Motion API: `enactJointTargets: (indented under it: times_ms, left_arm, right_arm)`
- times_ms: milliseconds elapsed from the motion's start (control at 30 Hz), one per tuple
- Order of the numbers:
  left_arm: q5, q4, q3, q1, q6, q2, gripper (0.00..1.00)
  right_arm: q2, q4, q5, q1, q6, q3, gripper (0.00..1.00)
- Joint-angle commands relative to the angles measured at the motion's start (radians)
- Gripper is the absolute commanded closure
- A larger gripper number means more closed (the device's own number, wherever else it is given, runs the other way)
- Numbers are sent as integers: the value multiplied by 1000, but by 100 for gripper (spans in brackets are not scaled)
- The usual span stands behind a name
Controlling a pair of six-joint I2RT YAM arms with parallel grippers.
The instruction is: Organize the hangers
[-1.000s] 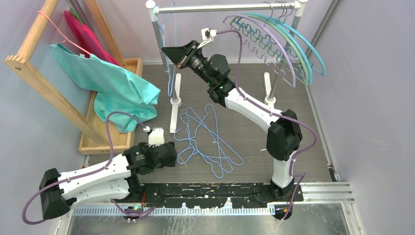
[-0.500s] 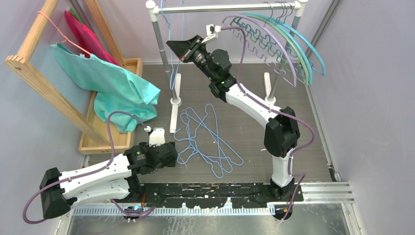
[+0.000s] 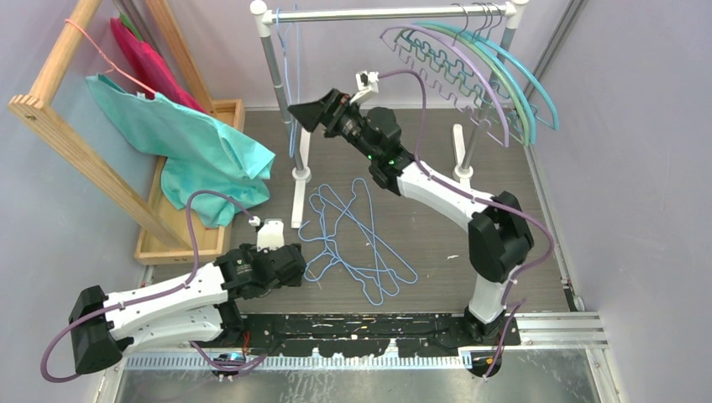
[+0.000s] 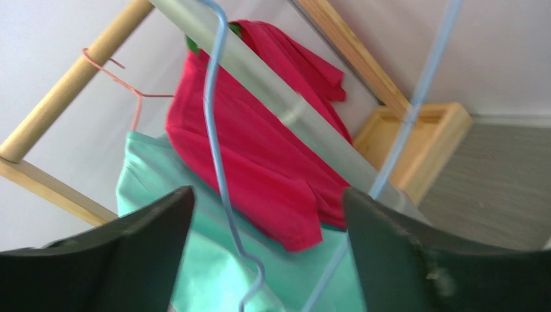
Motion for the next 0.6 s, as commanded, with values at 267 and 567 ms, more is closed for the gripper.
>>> enactJointTargets:
  times_ms: [267, 567]
  left_arm:
    - [-27, -2, 26, 3, -6, 14, 2]
    - [-27, -13, 24, 3, -22, -4, 2]
  right_arm:
    - [-486, -177, 205, 107, -369, -478, 0]
    - [-528, -546, 574, 328, -471, -690, 14]
